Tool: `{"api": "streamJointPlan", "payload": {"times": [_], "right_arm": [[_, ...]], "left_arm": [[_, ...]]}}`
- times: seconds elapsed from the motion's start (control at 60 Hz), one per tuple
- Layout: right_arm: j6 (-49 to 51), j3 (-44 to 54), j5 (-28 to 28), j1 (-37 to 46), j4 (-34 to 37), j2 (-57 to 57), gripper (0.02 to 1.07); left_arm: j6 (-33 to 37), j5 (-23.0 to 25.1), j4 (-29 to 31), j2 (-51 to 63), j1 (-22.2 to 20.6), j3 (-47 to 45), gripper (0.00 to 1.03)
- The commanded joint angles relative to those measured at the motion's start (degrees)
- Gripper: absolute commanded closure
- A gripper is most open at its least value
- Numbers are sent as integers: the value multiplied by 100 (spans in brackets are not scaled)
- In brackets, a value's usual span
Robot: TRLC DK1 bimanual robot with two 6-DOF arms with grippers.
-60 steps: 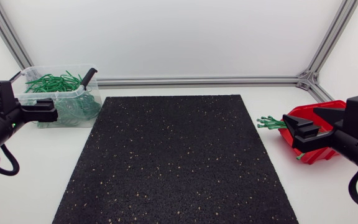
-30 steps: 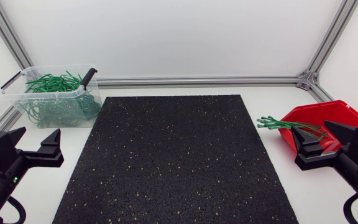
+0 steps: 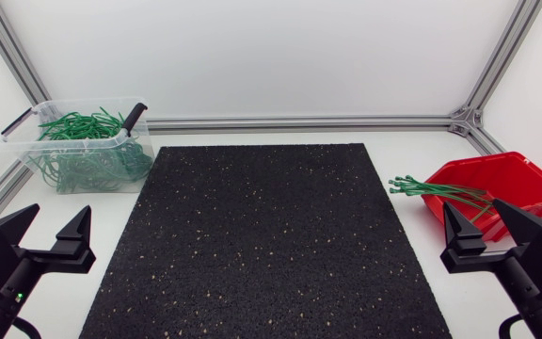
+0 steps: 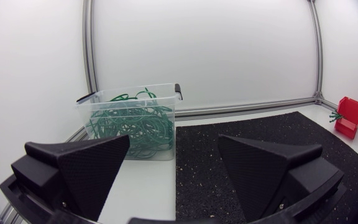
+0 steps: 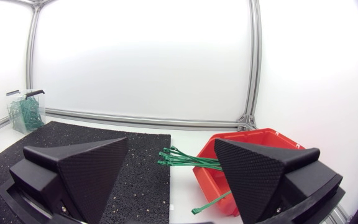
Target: Take a green cable tie from the red box, thread the tail through the head to close it, then place it in the transparent bin on the left.
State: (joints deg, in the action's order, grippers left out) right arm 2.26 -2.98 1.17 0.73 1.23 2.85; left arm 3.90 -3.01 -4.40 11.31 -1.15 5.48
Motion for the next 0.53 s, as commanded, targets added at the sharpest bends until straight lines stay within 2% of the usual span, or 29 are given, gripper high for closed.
{"api": "streamJointPlan", "payload": {"times": [0.0,0.283,0.517], "right_arm": [[-212,272,-104,-67,-114,-247,6],[-226,298,-117,-73,-123,-285,6],[-226,298,-117,-73,-123,-285,6]], "left_arm": [[-190,82,68,-254,58,-213,4],[-386,297,434,-1115,114,-541,5],[-390,301,440,-1131,115,-548,4]]}}
